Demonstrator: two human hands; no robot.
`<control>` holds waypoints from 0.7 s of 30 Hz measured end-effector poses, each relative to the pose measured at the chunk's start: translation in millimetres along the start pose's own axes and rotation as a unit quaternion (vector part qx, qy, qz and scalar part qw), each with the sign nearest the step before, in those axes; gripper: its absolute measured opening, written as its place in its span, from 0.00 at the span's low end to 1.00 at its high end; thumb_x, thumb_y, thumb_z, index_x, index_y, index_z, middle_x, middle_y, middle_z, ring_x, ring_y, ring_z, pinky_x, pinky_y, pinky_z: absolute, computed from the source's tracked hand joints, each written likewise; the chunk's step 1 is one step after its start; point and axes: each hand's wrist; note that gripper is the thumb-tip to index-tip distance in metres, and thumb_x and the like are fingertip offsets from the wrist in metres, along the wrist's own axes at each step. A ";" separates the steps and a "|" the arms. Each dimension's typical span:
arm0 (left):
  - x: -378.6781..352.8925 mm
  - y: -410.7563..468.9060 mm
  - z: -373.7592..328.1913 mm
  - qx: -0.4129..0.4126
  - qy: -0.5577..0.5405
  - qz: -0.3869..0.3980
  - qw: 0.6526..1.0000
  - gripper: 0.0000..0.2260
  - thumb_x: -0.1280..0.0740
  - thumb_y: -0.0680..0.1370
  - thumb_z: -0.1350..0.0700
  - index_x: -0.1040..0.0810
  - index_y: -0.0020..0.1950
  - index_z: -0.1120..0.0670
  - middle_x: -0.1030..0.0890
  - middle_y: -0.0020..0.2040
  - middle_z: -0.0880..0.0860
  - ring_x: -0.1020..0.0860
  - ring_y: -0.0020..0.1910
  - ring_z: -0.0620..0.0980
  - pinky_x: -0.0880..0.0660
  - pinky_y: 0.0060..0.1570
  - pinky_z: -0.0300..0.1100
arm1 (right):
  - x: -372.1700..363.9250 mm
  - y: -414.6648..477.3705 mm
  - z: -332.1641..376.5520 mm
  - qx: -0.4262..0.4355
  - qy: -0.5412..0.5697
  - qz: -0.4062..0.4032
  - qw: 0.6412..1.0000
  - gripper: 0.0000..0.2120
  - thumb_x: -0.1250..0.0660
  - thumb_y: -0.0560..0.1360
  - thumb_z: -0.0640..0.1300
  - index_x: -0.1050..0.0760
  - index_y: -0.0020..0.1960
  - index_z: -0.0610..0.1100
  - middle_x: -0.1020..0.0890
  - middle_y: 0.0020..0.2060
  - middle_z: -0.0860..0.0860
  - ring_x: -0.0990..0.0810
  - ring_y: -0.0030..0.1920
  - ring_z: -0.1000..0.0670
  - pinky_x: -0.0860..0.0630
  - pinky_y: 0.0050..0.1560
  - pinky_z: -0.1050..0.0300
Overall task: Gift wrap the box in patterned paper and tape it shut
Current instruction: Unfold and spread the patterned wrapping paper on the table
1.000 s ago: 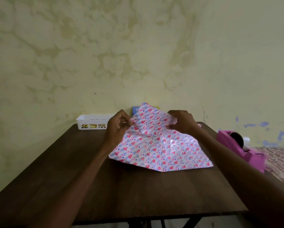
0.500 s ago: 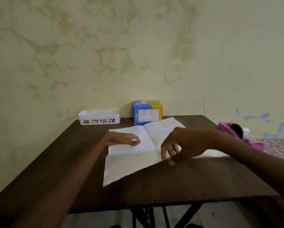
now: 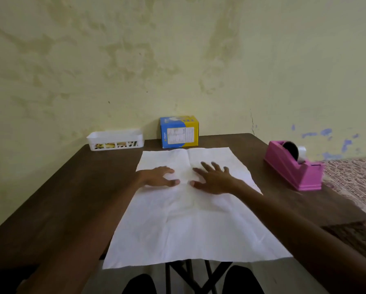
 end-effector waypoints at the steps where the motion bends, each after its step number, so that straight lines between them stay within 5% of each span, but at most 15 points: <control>1: -3.7 0.1 3.4 0.007 0.032 0.011 0.999 0.37 0.41 0.75 0.33 0.48 0.78 0.46 0.53 0.79 0.48 0.52 0.78 0.50 0.52 0.74 0.53 | -6.3 3.3 -1.1 0.003 0.006 0.014 1.000 0.36 0.54 0.76 0.72 0.54 0.79 0.59 0.55 0.80 0.50 0.57 0.79 0.41 0.55 0.74 0.31; 4: -8.8 6.1 16.7 0.014 0.043 0.006 0.999 0.38 0.41 0.74 0.31 0.49 0.78 0.46 0.53 0.79 0.48 0.53 0.78 0.49 0.51 0.75 0.55 | -14.0 8.2 -6.2 0.016 0.027 0.003 1.000 0.34 0.54 0.77 0.71 0.53 0.79 0.59 0.53 0.80 0.50 0.55 0.79 0.41 0.54 0.74 0.32; 10: -17.1 25.6 6.4 0.017 0.037 -0.132 0.990 0.35 0.42 0.74 0.30 0.46 0.77 0.44 0.51 0.79 0.48 0.53 0.78 0.50 0.55 0.73 0.59 | -12.1 27.1 -16.1 -0.028 0.052 -0.063 0.996 0.36 0.57 0.75 0.73 0.55 0.79 0.61 0.59 0.80 0.50 0.61 0.79 0.42 0.59 0.73 0.30; 15: -34.6 45.3 10.6 0.037 0.063 -0.125 0.989 0.34 0.55 0.76 0.29 0.52 0.78 0.43 0.55 0.79 0.47 0.57 0.78 0.50 0.59 0.74 0.59 | -24.1 43.1 -21.6 -0.048 0.033 -0.054 0.997 0.37 0.59 0.74 0.75 0.55 0.79 0.61 0.55 0.80 0.50 0.57 0.79 0.42 0.57 0.73 0.31; 21: -39.0 56.4 13.7 0.053 0.074 -0.156 0.984 0.33 0.55 0.76 0.30 0.52 0.78 0.42 0.55 0.79 0.47 0.56 0.78 0.50 0.58 0.74 0.58 | -25.6 57.6 -26.9 -0.038 0.035 -0.066 0.996 0.37 0.58 0.74 0.75 0.55 0.79 0.62 0.54 0.80 0.51 0.56 0.79 0.44 0.57 0.74 0.33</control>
Point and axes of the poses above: each hand's wrist, its own y-axis towards the middle knuckle, its own x-axis out of the back of the hand, z = x × y
